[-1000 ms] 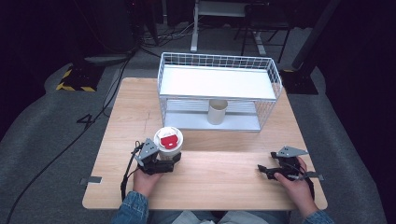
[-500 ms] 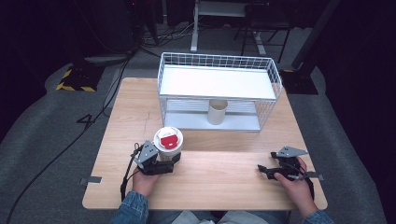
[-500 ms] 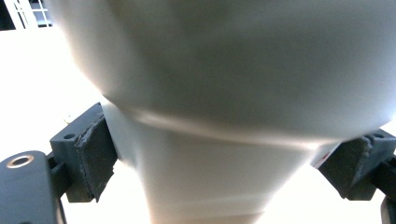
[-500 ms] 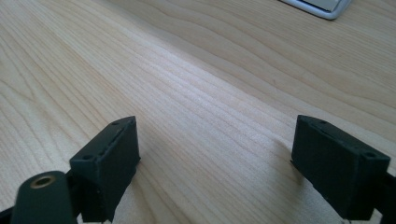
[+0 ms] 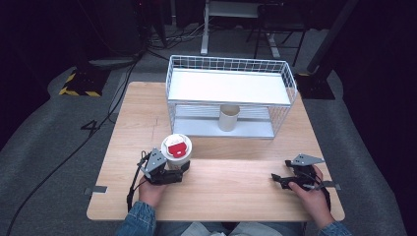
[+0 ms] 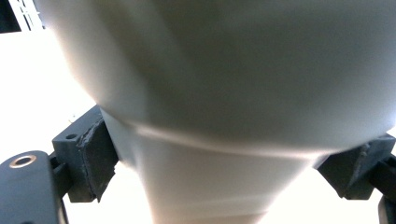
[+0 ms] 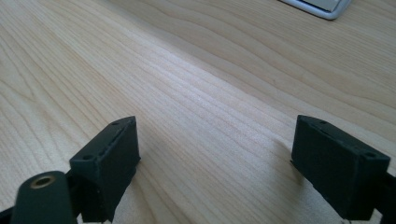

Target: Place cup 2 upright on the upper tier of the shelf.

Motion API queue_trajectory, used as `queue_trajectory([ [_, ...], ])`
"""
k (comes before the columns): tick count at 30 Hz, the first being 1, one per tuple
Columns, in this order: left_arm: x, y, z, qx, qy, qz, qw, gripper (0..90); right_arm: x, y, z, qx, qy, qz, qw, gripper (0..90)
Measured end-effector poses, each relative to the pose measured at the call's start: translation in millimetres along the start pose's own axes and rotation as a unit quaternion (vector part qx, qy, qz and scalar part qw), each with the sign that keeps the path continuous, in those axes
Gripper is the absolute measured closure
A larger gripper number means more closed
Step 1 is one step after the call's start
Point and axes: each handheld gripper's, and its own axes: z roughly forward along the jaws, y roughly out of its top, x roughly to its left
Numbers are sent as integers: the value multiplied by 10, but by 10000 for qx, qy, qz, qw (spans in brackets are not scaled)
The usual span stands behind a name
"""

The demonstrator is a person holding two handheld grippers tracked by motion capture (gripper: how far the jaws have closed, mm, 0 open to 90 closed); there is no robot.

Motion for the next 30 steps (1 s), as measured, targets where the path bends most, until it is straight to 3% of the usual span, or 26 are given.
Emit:
queue_trajectory([
  [23,-115,300,-135,120,-92,79,9999,124,1,0,2,1,0,3,10000,150],
  [30,-131,428,-205,95,-89,-32,9999,124,1,0,4,-4,9,5,10000,149],
])
